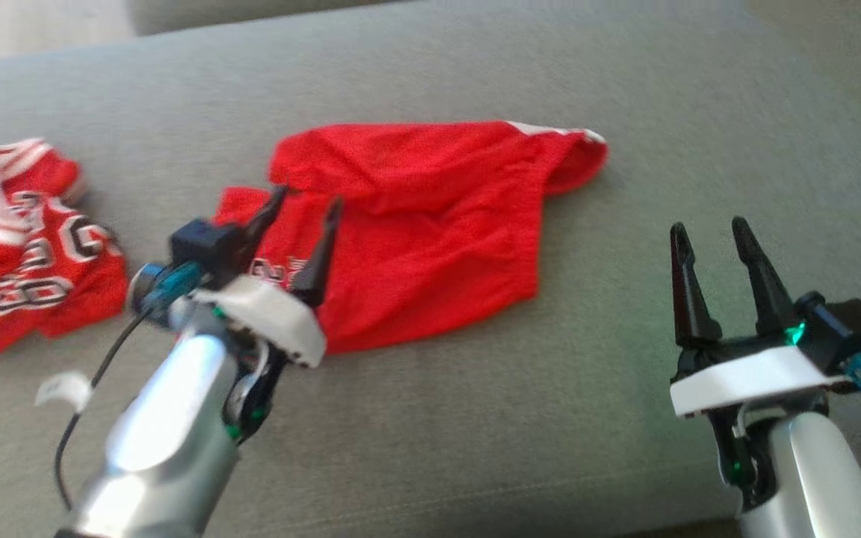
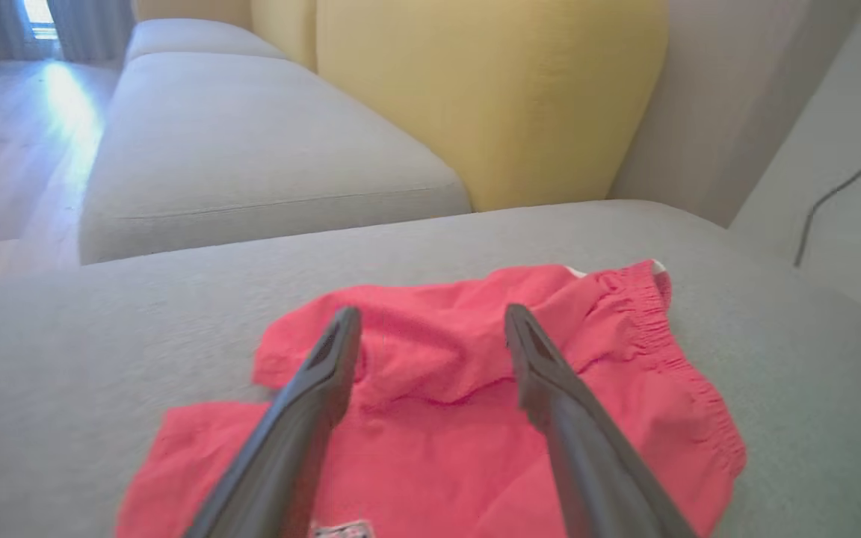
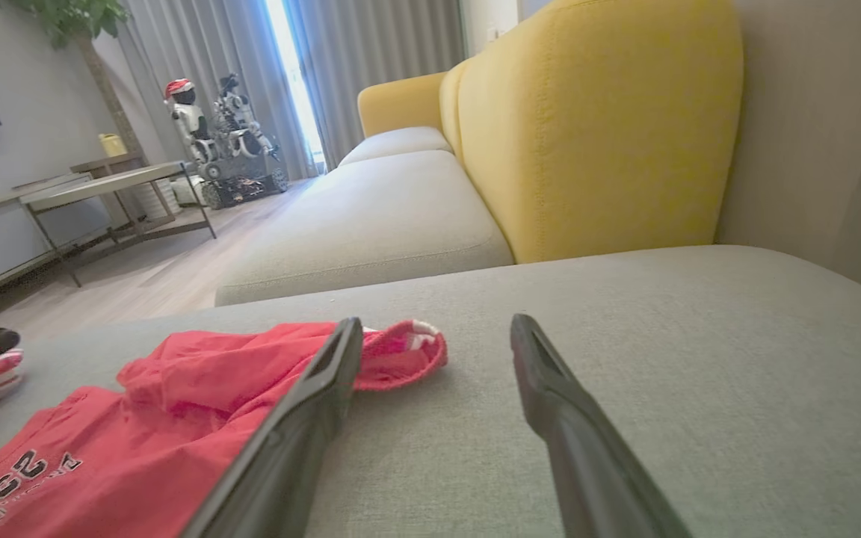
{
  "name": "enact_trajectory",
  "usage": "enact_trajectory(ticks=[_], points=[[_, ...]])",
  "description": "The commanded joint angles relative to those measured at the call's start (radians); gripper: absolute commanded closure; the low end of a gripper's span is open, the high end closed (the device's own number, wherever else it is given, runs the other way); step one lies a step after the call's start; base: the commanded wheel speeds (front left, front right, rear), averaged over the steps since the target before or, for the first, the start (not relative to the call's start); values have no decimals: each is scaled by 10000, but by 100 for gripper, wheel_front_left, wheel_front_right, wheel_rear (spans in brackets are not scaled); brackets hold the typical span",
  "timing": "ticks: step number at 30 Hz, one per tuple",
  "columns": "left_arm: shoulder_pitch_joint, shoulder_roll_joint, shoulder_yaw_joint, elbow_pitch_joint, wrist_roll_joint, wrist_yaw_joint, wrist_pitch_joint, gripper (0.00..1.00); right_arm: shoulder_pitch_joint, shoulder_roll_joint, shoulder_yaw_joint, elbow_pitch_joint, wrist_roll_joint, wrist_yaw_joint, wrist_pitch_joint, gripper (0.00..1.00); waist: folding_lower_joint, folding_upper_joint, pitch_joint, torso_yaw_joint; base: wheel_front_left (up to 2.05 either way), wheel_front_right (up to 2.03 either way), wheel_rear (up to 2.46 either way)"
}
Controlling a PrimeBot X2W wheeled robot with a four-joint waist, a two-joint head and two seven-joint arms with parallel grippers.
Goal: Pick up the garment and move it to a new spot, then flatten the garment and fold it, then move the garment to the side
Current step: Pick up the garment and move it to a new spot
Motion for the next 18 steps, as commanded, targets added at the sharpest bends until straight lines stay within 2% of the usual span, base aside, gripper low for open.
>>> enact_trajectory(ticks=[1, 6, 18], points=[[-18, 403, 607, -437, -69, 203, -131, 0, -5, -35, 203, -352, -82, 42, 93, 0, 0, 0, -507, 618, 0, 0, 0], [803, 909, 1335, -921, -99, 573, -212, 0, 178, -35, 129, -422, -256, 42, 275, 0, 0, 0, -845, 1119, 0, 0, 0], [2940, 1470, 2716, -2557, 391, 1163, -225, 0, 749, -35, -11, -514, -422, 42, 567, 0, 0, 0, -1623, 1700, 0, 0, 0]])
